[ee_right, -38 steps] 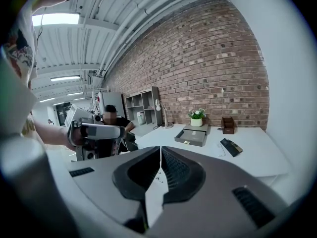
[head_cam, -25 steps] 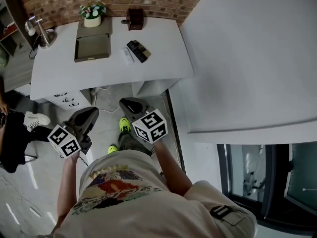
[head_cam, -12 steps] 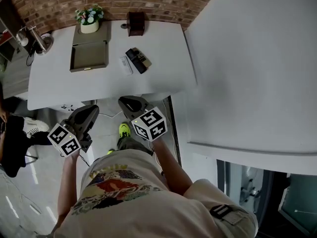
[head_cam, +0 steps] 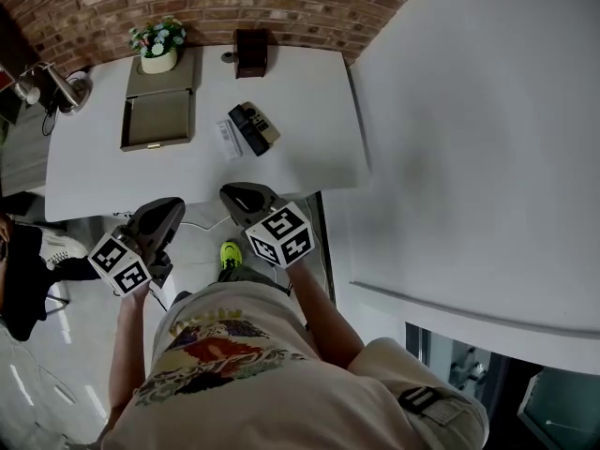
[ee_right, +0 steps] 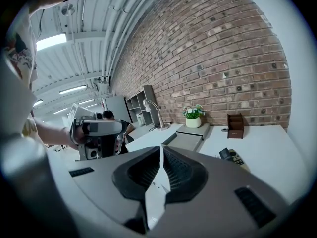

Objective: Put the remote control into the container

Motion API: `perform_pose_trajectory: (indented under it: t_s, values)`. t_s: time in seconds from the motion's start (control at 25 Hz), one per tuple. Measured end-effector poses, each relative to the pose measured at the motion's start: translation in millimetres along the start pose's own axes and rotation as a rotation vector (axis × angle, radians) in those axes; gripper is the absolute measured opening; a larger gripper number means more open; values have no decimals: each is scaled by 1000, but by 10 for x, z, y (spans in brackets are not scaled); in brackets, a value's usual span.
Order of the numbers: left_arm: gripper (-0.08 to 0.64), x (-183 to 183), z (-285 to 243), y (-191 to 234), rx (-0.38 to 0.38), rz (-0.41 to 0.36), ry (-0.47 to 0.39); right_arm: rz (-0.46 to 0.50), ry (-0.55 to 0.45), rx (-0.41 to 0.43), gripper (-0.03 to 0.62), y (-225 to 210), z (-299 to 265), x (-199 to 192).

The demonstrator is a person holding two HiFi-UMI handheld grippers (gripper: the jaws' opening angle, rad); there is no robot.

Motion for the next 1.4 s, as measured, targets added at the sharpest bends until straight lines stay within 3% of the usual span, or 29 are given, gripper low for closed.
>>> perform_pose_trajectory:
  t_s: [0.48,0.88,1.4]
  values:
    - [5,79,-378,201,5,13,40,-3,-10,19,12,-423,-106,56]
    - [5,150,-429,480,-7,47,40,-17,46,53,12,-590,-398,63]
    - [5,558,-746,1057,-114,-3,55,-21,58,-78,12,-911,-719,448]
Point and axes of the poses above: the fingertips, and each gripper's own axes: z backward along the fingers, y to its left, x out of its top, the point moved 4 cm from there along z, backward along the fingers, and after that the axes turned 6 degrees about y, right-handed, at the moved point
